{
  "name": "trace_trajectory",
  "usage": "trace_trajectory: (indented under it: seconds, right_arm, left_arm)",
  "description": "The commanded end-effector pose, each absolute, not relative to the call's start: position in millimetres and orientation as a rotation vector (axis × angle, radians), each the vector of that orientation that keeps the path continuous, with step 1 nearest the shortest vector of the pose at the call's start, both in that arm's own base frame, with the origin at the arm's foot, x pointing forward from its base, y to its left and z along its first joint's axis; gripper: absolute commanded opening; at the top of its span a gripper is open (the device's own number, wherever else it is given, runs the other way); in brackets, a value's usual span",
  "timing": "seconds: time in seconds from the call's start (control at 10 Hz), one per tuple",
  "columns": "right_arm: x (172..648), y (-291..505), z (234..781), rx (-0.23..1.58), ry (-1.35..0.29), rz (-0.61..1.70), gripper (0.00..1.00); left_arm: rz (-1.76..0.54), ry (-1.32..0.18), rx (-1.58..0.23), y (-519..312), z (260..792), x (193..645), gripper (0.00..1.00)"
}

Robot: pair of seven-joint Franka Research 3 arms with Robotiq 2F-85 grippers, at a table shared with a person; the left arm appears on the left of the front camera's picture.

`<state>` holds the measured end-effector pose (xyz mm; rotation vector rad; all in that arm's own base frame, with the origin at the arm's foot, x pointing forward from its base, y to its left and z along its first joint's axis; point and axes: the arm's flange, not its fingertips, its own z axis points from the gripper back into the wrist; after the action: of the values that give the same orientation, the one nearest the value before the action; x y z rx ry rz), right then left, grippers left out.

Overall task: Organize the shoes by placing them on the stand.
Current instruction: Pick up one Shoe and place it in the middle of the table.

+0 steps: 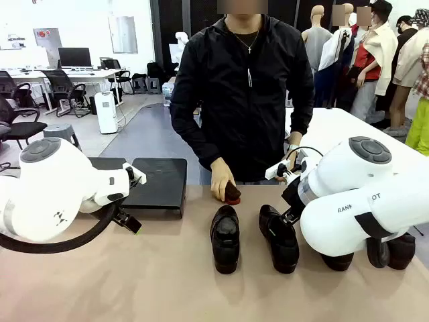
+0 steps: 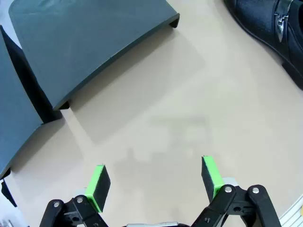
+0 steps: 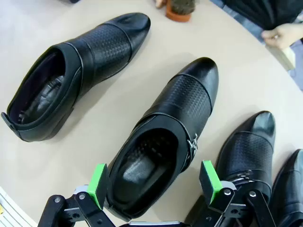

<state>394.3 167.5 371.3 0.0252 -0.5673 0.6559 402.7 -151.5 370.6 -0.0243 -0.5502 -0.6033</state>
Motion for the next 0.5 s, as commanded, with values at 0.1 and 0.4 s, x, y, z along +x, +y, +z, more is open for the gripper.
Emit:
trace_trajectory:
  seconds: [0.1,0.4]
  right_arm:
    - [394.3,167.5,371.3,0.025,-0.567,0.656,1.0]
    - [394.3,167.5,371.3,0.025,-0.567,0.656,1.0]
  left_arm:
    - [-0.603,-0.55,-0.024,-151.5,370.7,402.7,1.0]
    - [-0.603,-0.55,-0.024,-151.5,370.7,402.7,1.0]
